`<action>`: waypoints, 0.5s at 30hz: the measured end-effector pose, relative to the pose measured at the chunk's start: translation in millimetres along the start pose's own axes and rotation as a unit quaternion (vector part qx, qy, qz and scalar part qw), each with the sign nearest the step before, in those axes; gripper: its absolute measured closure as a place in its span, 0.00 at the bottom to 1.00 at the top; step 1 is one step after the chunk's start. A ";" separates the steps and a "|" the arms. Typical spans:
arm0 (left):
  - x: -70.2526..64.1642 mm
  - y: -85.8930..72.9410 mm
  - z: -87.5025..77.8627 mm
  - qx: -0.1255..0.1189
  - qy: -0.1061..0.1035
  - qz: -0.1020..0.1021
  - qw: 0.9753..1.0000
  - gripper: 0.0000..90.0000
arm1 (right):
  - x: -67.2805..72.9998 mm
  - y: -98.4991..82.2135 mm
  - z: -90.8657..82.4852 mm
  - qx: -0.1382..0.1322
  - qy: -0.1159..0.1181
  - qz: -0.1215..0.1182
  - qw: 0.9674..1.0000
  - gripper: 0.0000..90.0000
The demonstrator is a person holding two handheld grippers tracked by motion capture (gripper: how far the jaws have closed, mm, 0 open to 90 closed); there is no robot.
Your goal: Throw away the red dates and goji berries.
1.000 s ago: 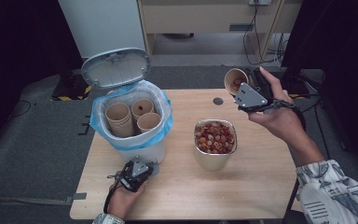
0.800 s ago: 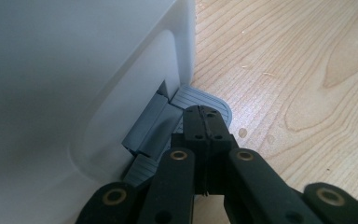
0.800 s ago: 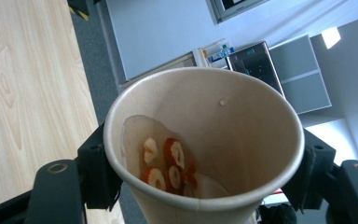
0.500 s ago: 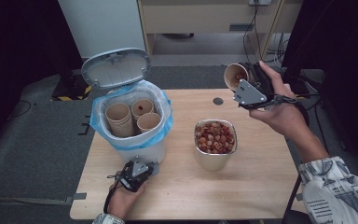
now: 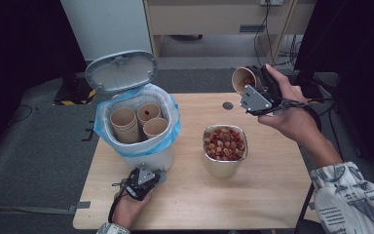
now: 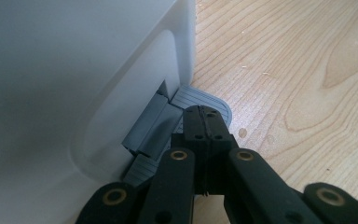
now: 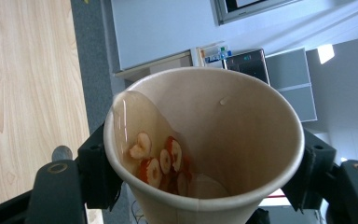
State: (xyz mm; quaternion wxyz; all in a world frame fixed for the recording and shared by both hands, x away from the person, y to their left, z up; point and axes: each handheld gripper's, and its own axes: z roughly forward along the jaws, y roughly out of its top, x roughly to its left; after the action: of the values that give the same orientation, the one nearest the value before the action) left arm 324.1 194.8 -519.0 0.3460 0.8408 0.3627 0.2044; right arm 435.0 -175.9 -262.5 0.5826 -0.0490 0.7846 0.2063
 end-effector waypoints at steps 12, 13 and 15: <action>-0.1 0.0 0.0 0.000 0.001 0.001 1.000 1.00 | 0.8 1.9 -0.1 0.005 -0.003 -0.018 1.000 0.31; -0.1 0.0 0.0 0.000 0.001 0.001 1.000 1.00 | 0.8 1.9 -0.1 0.005 -0.003 -0.018 1.000 0.31; -0.1 0.1 0.0 0.000 0.001 0.001 1.000 1.00 | 0.8 3.7 -0.1 0.007 -0.003 -0.030 1.000 0.31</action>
State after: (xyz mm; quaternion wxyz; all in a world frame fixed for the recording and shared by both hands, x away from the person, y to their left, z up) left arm 324.0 194.7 -519.0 0.3456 0.8410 0.3624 0.2050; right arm 433.5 -172.4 -262.2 0.5909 -0.0679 0.7826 0.1838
